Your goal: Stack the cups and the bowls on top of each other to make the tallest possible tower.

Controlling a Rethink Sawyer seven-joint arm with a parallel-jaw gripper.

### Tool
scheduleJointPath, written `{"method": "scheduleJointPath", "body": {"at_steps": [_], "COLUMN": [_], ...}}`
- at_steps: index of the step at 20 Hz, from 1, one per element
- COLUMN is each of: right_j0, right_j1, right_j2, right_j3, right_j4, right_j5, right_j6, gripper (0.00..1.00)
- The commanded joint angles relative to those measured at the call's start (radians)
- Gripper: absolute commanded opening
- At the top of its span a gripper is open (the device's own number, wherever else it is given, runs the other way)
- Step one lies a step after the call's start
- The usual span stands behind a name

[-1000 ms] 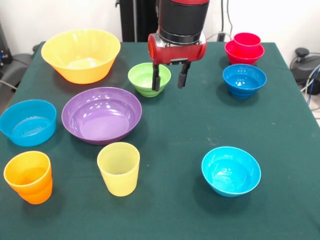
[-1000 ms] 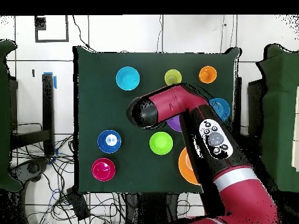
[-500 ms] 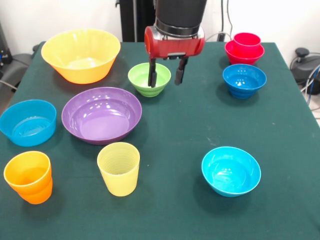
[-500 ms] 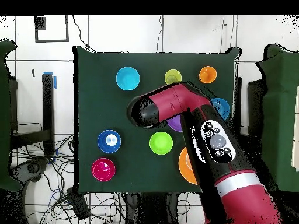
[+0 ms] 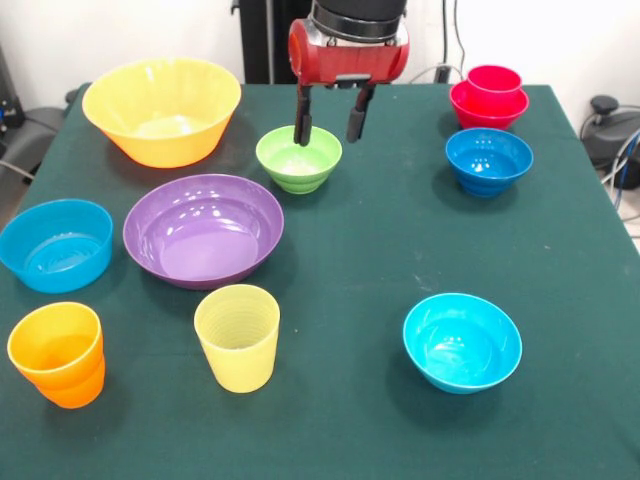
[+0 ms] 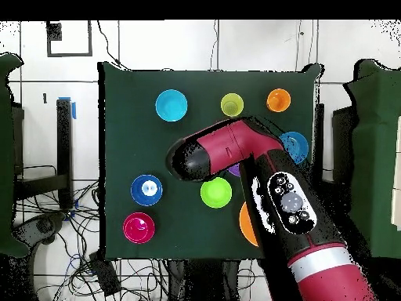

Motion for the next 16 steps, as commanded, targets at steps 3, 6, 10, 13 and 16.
{"method": "scheduleJointPath", "body": {"at_steps": [3, 6, 10, 13, 16], "right_j0": [0.015, 0.019, 0.019, 0.016, 0.018], "right_j1": [0.011, 0.015, 0.008, 0.006, 0.019], "right_j2": [0.004, 0.001, -0.004, -0.004, -0.007], "right_j3": [0.088, 0.095, 0.117, 0.132, 0.134], "right_j4": [-0.032, -0.043, -0.050, -0.057, -0.066], "right_j5": [0.024, 0.004, -0.020, -0.039, -0.052], "right_j6": [-0.159, -0.142, -0.121, -0.112, -0.102], "gripper": [1.00, 1.00, 1.00, 1.00, 1.00]}}
